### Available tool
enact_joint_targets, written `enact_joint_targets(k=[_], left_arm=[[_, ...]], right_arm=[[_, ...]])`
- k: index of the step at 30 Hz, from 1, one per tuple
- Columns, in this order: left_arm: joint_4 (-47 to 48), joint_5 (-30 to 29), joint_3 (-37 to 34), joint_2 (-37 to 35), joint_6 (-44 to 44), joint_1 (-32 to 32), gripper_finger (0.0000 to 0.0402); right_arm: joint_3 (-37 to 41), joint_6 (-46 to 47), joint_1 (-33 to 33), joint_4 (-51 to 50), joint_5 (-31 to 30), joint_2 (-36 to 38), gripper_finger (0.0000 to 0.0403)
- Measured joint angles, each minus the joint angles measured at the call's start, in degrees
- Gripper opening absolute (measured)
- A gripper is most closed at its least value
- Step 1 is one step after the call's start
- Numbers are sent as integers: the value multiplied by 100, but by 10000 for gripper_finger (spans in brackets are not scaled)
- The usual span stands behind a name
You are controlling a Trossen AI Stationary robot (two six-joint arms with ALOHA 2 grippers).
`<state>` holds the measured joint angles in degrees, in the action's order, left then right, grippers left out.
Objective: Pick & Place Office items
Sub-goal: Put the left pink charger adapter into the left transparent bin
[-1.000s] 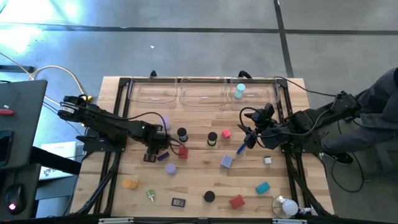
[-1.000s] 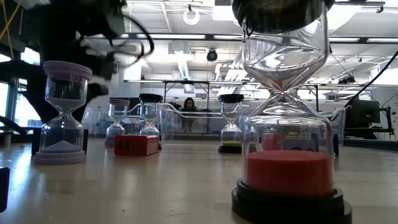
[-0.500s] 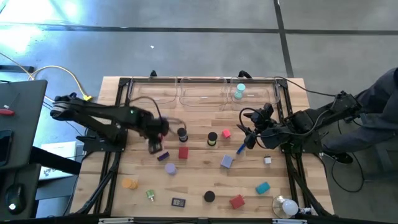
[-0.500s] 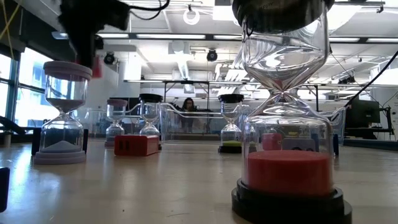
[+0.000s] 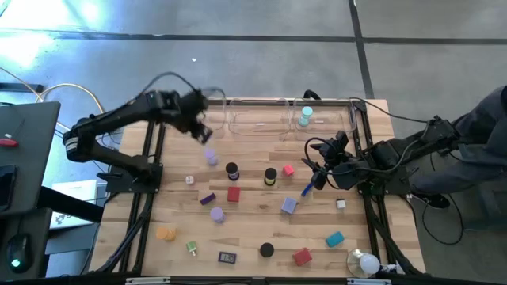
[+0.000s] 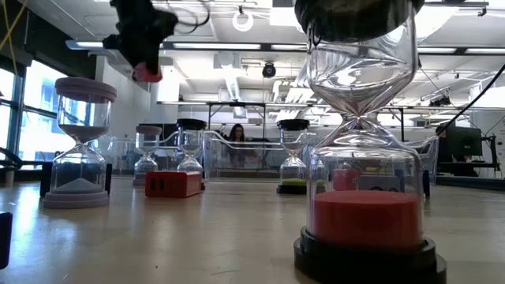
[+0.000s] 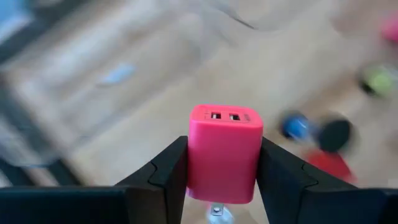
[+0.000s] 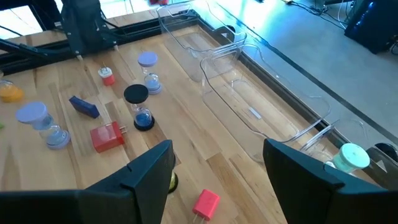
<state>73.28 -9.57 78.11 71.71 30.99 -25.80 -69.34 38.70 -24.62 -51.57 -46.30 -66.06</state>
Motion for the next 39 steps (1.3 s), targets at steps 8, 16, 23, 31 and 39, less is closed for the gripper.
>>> enact_joint_targets(k=[8,16,23,31,39], left_arm=[[-112,297,-2,424,-233,-2403,147],[-499,366,-4,1201,-418,-3269,148],[-550,364,-7,1959,-75,-3307,148],[-630,333,-84,2559,-313,-3319,148],[-1144,403,-495,2574,-272,-3433,148]], right_arm=[[0,2,7,-37,-20,-1,239],[-2,55,120,-83,-20,0,239],[-2,70,116,-148,-122,0,239],[-2,65,116,-237,-159,39,239],[-2,289,116,-384,-156,39,239]])
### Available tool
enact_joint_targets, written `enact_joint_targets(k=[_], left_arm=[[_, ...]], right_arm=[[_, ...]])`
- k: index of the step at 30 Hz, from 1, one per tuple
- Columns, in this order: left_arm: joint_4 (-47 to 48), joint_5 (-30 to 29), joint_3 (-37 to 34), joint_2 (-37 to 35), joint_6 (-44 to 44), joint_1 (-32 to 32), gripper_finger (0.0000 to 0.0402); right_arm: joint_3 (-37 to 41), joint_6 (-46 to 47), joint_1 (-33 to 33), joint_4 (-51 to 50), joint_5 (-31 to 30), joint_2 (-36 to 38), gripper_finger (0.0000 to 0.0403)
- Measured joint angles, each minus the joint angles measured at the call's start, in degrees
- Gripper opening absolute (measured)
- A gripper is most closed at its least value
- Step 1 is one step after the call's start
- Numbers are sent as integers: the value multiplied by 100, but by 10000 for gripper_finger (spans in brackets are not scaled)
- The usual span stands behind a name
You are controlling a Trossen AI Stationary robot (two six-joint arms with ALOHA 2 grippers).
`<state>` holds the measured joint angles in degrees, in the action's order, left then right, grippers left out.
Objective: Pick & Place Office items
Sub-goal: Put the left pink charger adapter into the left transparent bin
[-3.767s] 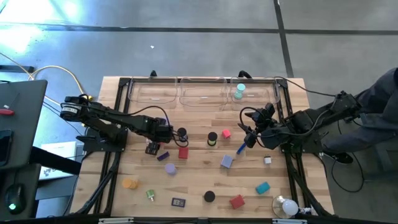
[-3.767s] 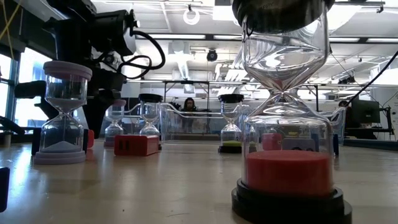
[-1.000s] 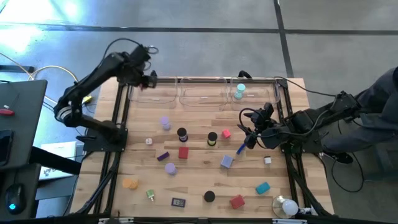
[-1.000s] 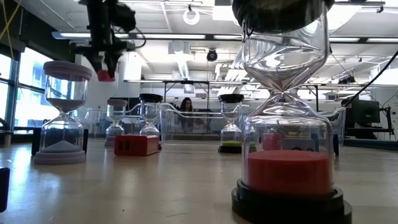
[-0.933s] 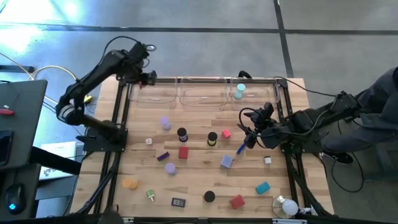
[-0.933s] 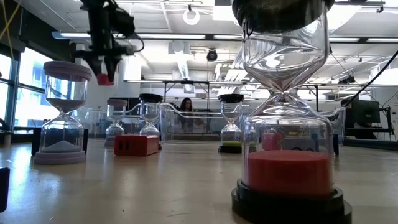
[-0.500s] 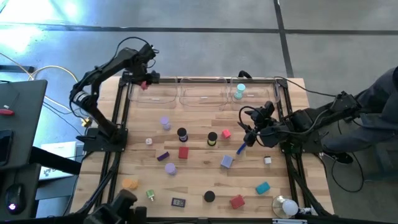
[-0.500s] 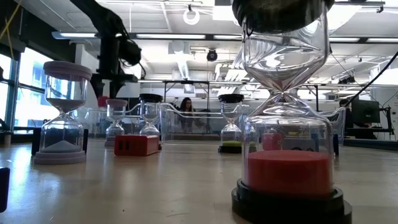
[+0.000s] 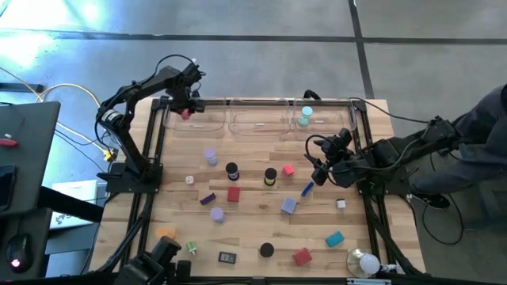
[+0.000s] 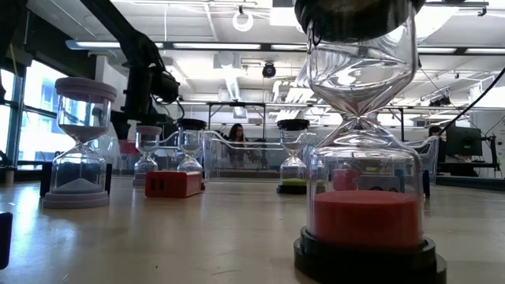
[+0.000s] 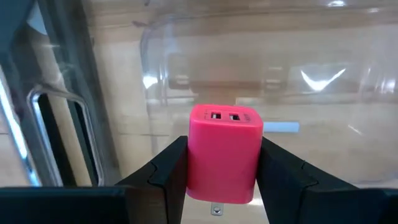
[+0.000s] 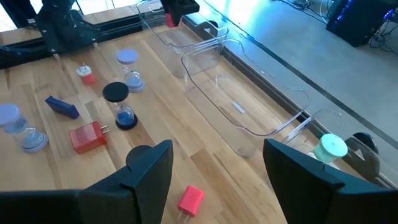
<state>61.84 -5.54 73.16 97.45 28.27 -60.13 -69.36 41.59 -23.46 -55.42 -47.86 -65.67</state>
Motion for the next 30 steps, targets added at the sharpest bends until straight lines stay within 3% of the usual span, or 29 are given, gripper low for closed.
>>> enact_joint_targets(k=[10,19,30], left_arm=[[-763,434,-589,0,185,41,148],[-841,91,-600,0,304,30,148],[-836,92,-600,0,302,30,156]], right_arm=[[0,83,0,39,-13,0,239],[0,84,0,127,-17,0,239],[0,84,2,170,-17,0,239]])
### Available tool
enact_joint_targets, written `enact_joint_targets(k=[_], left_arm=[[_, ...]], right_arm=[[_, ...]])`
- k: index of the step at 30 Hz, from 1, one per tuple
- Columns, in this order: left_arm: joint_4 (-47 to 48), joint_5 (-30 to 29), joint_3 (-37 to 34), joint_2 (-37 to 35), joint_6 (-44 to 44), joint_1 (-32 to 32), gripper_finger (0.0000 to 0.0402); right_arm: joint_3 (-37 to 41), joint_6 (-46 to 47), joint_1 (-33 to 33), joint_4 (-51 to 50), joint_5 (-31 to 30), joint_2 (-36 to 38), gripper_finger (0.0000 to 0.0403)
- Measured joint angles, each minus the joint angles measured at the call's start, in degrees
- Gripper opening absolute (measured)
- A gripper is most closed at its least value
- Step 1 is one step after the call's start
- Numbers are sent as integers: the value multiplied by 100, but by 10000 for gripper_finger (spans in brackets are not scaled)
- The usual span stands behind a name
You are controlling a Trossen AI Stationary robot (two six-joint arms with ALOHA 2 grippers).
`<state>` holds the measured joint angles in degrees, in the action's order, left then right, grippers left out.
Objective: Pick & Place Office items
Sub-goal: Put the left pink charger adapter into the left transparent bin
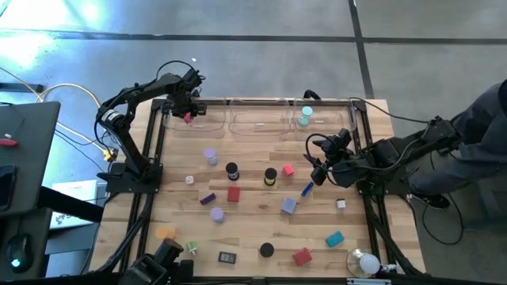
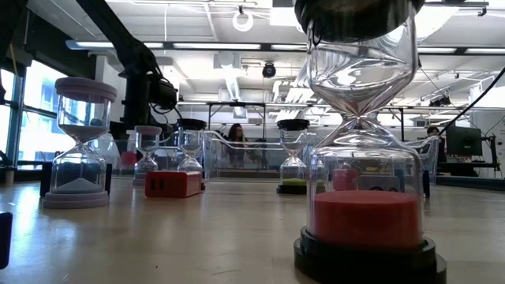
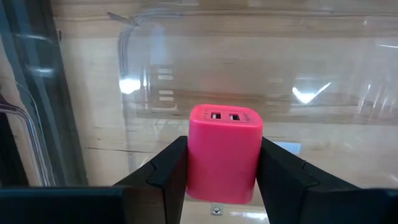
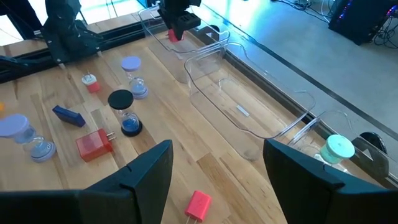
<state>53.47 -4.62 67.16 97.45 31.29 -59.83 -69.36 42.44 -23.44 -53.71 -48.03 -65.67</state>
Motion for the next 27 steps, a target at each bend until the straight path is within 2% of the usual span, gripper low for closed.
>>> enact_joint_targets(k=[6,27], left_arm=[[-17,0,0,0,-85,0,168],[2,-36,0,0,-391,115,171]], right_arm=[[0,0,-1,12,1,0,239],[0,-7,0,42,0,0,239]])
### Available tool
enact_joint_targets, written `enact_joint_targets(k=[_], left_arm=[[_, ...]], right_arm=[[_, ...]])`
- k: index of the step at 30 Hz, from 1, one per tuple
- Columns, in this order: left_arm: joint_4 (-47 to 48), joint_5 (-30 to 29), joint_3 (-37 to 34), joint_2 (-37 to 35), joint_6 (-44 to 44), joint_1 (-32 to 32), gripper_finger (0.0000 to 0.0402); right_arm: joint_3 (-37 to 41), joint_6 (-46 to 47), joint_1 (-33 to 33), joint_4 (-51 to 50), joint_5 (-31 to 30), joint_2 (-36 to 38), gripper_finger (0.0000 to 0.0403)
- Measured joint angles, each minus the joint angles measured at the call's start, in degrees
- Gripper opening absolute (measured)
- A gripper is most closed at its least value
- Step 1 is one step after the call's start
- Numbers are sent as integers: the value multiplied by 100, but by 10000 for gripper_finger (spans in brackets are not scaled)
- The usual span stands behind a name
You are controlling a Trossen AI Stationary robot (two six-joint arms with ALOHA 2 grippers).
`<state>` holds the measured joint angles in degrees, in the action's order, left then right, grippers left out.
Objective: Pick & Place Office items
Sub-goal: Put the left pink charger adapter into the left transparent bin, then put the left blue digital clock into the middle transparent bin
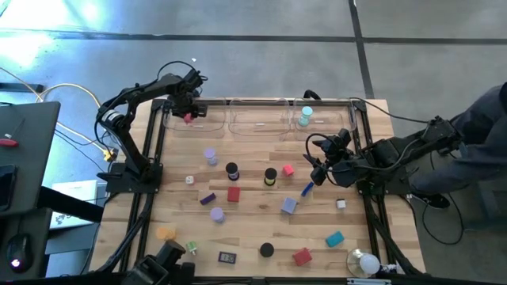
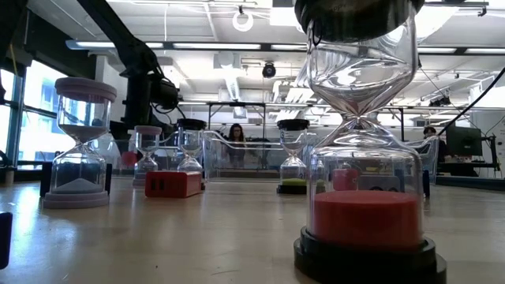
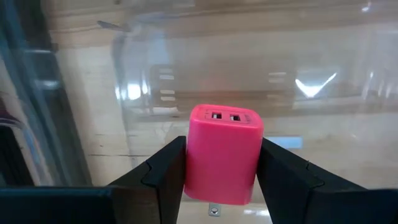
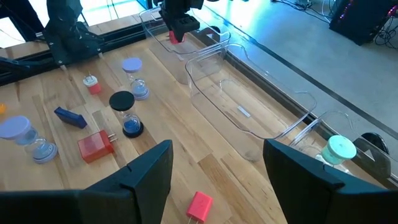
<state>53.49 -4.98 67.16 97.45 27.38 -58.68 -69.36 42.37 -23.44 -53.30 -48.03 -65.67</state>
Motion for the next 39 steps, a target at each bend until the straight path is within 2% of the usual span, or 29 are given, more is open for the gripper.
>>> enact_joint_targets(k=[7,16,21,25,29,34,39], left_arm=[[-58,-285,0,0,-170,182,177],[-141,-283,2,0,-400,278,254],[-70,-241,4,-119,-636,278,269],[-68,-230,10,-531,-782,377,269],[117,-172,46,-1175,-1435,591,269],[971,626,46,-2076,-2401,1108,269],[1959,1160,46,-2823,-2414,1757,269]], right_arm=[[0,-15,0,-3,4,0,239],[0,-15,-1,-4,17,0,239],[0,2,-2,-3,20,0,239],[0,2,0,0,20,0,239],[0,2,0,0,20,0,239],[0,-6,0,0,20,0,239],[0,-76,-1,0,17,0,239]])
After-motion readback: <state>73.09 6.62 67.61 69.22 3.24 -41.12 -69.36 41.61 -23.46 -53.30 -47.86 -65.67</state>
